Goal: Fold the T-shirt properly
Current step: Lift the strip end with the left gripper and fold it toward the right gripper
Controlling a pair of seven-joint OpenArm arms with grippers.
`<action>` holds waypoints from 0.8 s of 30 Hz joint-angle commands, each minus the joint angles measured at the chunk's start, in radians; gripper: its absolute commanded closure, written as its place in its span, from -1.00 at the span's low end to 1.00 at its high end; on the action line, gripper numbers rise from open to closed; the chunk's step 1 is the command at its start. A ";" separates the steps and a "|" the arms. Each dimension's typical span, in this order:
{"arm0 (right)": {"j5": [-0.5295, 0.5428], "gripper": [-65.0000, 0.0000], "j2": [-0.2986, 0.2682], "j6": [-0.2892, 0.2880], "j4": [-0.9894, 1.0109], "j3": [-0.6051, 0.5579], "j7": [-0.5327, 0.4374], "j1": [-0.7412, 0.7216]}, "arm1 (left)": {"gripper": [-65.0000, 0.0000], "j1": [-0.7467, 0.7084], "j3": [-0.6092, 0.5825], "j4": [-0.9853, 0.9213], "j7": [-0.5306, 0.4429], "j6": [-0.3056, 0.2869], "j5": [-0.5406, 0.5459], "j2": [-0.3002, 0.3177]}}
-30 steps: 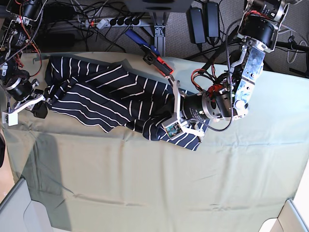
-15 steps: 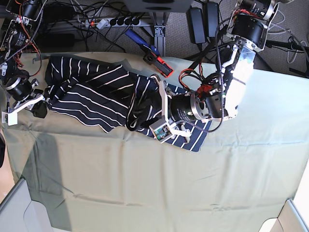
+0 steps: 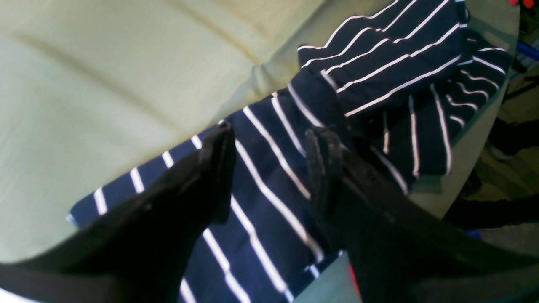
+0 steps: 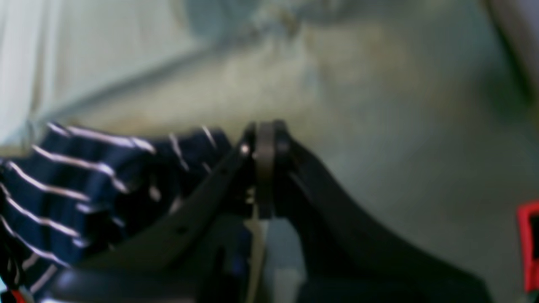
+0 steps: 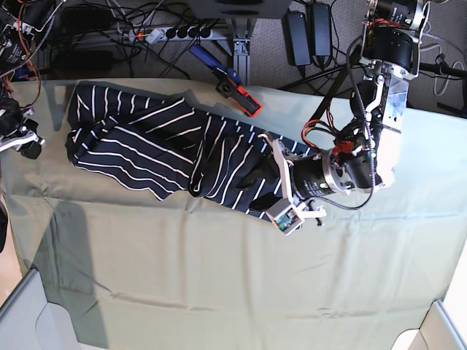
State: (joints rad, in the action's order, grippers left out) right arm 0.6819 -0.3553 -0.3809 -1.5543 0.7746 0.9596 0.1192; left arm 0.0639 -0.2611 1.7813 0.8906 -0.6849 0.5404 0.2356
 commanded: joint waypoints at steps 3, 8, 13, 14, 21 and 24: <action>0.068 0.20 -0.026 -0.035 0.029 -0.006 -0.016 0.033 | 0.07 0.018 0.006 0.020 -0.018 0.001 0.021 0.027; 0.102 0.10 -0.010 -0.042 0.030 -0.038 -0.004 0.061 | 0.07 0.018 0.006 0.020 -0.018 0.001 0.021 0.048; 0.154 0.10 0.019 -0.058 0.029 -0.042 0.018 0.059 | 0.07 0.016 0.006 0.020 -0.018 0.001 0.021 0.047; 0.168 0.10 0.025 -0.069 0.029 -0.043 0.023 0.059 | 0.07 0.016 0.006 0.020 -0.018 0.001 0.021 0.047; 0.220 0.10 0.055 -0.089 0.029 -0.044 0.034 0.059 | 0.07 0.016 0.005 0.020 -0.019 0.001 0.021 0.047; 0.228 0.10 0.068 -0.091 0.029 -0.055 0.036 0.058 | 0.07 0.016 0.005 0.020 -0.019 0.001 0.021 0.047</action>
State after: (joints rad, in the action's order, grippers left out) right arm 0.8856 -0.2722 -0.3920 -1.5089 0.7166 1.0077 0.1856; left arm 0.0635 -0.2604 1.7813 0.8902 -0.6849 0.5442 0.2802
